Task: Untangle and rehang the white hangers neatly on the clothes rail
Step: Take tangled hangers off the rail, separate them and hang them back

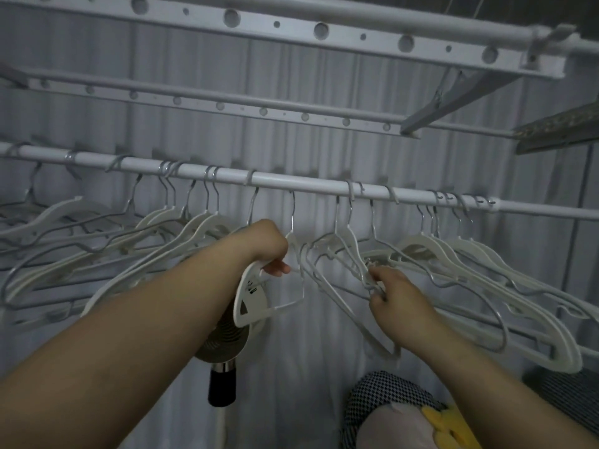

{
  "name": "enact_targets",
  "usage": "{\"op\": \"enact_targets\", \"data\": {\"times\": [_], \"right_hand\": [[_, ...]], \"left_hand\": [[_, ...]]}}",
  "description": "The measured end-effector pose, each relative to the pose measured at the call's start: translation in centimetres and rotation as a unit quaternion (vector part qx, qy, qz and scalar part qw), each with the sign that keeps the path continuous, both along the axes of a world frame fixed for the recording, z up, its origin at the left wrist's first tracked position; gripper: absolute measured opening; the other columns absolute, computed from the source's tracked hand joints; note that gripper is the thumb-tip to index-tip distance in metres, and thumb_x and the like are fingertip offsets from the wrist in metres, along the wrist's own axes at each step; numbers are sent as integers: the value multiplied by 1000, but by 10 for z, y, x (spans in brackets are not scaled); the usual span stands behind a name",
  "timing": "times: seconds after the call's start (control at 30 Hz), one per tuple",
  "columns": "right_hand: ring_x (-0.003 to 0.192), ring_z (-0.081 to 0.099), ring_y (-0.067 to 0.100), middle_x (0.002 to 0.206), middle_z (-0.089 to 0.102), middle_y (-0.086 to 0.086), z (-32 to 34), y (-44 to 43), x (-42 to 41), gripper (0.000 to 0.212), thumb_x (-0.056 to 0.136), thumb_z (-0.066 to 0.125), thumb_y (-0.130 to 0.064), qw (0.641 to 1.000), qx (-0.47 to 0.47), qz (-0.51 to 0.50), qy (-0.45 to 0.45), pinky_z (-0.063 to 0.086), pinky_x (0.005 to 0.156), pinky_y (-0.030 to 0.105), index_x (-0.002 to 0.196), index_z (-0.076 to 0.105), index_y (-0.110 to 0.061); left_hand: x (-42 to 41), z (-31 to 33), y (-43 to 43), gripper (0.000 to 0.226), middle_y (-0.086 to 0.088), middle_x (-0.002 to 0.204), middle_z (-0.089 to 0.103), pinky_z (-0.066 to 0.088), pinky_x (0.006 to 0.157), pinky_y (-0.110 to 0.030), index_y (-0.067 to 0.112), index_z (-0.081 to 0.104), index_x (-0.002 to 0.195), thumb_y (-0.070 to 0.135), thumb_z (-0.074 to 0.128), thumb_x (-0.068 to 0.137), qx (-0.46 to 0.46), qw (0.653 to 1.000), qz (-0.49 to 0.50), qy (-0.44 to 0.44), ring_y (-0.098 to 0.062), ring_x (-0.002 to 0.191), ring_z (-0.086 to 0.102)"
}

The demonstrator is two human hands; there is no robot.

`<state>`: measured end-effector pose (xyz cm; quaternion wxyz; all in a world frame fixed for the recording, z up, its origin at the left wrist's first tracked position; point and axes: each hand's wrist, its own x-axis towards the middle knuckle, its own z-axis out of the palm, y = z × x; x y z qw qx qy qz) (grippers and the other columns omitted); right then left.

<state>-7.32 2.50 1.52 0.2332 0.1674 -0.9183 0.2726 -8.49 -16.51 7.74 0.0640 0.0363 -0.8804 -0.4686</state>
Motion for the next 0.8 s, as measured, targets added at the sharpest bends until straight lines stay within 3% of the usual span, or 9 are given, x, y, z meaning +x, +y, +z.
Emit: {"op": "enact_targets", "data": {"times": [0.1,0.17,0.27,0.37,0.43,0.6,0.7,0.8], "right_hand": [[127,42,20,142,38,8,-1,1,-1,44,94,37,-5,1000,4,3,-2,31,96,18,137,36,-9],[128,41,19,143,36,7,-2,1,-1,45,93,37,-5,1000,10,6,-7,32,98,18,138,34,-11],[129,40,19,144,34,5,-5,2,-1,48,94,37,-7,1000,7,9,-17,33,100,19,141,30,-14],[129,40,18,145,32,4,-8,2,-2,49,94,37,-6,1000,-7,12,-21,33,102,20,141,29,-14],[130,39,18,147,31,4,-10,1,-2,50,94,37,-5,1000,-16,11,-20,32,104,21,142,27,-14],[129,40,18,146,30,5,-10,-1,0,53,92,39,-2,999,-27,10,-16,32,99,18,142,26,-12],[129,39,17,146,29,5,-10,-3,3,54,92,39,-3,1000,-21,11,-15,32,98,17,143,24,-13],[128,40,17,145,29,5,-10,-6,5,54,92,39,-4,1000,-15,14,-20,31,94,15,143,24,-13]], "left_hand": [[-9,3,2,28,-19,66,62,51,46,-24,-17,48,114,-12,35,89,-23,1000,9,19,-13,40,58],[-19,5,1,27,-15,51,62,55,56,-30,-17,50,112,-12,37,88,-33,999,20,28,-14,37,58],[-22,10,6,28,-11,39,60,57,74,-43,-17,50,112,-8,37,89,-44,998,25,37,-20,51,62],[-20,12,14,25,-26,75,67,52,61,-28,-14,49,113,-4,37,92,-57,997,18,51,-20,55,58],[-17,12,18,18,-32,104,64,49,58,-25,-10,54,94,-4,37,93,-71,996,13,50,-20,57,56],[-7,4,15,32,-30,109,63,53,72,-33,-11,49,120,-6,38,91,-106,991,17,78,-23,64,61],[-1,-1,11,32,-27,115,62,53,86,-41,-11,51,119,-6,46,88,-148,986,30,63,-34,94,66],[0,-5,9,31,-24,117,61,52,90,-41,-9,56,115,-6,52,85,-185,980,42,66,-33,101,65]]}}
